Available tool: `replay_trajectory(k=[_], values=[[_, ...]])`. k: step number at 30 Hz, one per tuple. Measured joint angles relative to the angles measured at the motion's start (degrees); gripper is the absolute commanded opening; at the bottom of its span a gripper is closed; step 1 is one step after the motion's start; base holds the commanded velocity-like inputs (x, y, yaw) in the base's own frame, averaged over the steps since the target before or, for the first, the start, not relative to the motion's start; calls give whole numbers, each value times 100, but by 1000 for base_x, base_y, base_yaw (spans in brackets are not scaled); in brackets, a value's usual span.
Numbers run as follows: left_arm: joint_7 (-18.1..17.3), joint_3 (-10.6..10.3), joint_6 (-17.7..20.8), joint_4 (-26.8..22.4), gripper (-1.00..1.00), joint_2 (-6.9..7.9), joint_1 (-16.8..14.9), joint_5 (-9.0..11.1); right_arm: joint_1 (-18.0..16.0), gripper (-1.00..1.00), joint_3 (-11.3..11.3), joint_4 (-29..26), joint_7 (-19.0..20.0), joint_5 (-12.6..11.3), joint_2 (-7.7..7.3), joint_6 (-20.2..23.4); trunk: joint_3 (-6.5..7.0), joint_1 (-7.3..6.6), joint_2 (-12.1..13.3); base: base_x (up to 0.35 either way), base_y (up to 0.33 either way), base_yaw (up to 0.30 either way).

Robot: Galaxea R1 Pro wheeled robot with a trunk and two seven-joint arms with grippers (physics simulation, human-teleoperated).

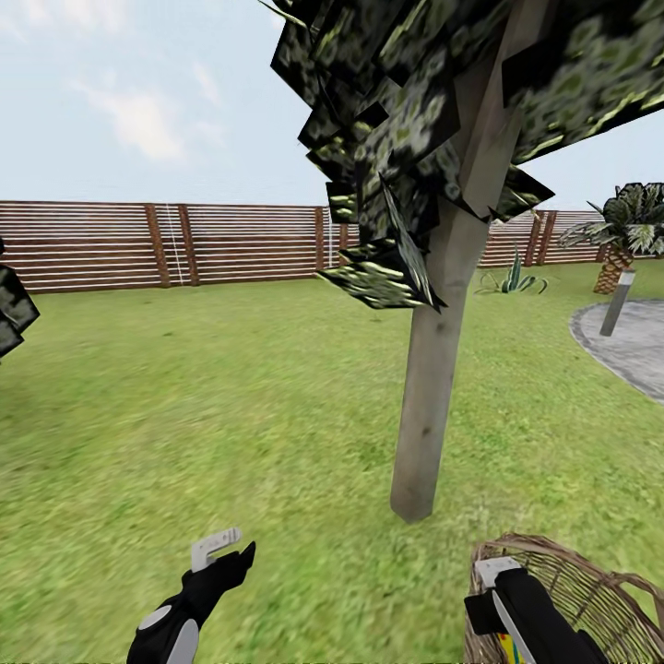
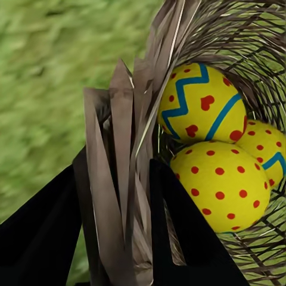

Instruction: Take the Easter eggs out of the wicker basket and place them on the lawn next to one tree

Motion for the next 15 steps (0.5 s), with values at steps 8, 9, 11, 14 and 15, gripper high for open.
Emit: replay_trajectory(k=[8,9,11,14,15], values=[[0,0,0,-1,100,1,0,0,0,-100,2,-351,-2,17,-1,366,-126,155,-282,0,0,0],[0,0,0,-1,100,0,0,0,0,-100,3,-351,-3,16,-1,366,-126,155,-282,0,0,0],[0,0,0,-1,100,1,0,0,0,-100,-3,-354,2,12,-7,368,-126,155,-282,0,0,0],[1,0,1,-2,100,3,0,1,2,100,-18,31,1,24,-11,-69,-128,156,-281,0,0,0],[1,0,1,-2,100,5,0,0,2,100,-18,31,2,23,-12,-67,-128,156,-281,0,0,0]])
